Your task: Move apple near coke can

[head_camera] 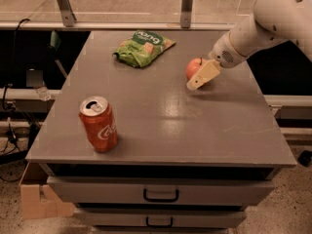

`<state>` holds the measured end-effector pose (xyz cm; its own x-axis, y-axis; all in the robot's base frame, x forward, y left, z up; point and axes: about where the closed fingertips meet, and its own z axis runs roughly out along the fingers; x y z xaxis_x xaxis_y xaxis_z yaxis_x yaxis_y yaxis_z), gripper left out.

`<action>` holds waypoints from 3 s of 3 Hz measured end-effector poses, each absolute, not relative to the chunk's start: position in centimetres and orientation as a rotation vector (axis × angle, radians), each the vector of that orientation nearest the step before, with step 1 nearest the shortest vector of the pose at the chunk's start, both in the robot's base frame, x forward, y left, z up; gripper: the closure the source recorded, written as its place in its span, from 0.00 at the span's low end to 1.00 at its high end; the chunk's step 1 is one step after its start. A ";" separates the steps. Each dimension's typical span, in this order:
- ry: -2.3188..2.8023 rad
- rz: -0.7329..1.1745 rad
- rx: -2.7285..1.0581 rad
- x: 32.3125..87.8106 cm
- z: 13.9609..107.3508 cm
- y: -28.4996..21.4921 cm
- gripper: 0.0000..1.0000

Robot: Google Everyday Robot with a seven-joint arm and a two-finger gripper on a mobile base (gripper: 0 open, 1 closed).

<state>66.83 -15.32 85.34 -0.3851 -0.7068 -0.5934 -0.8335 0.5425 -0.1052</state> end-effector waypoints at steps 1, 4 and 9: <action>2.203 0.347 -1.242 67.2 84.3 -15.1 0.39; 2.034 0.521 -1.386 63.2 90.1 -13.3 1.00; 1.503 0.884 -2.083 50.8 86.5 3.7 0.83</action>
Offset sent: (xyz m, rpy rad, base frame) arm -0.0254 0.0209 0.0270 0.1278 0.0859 0.1798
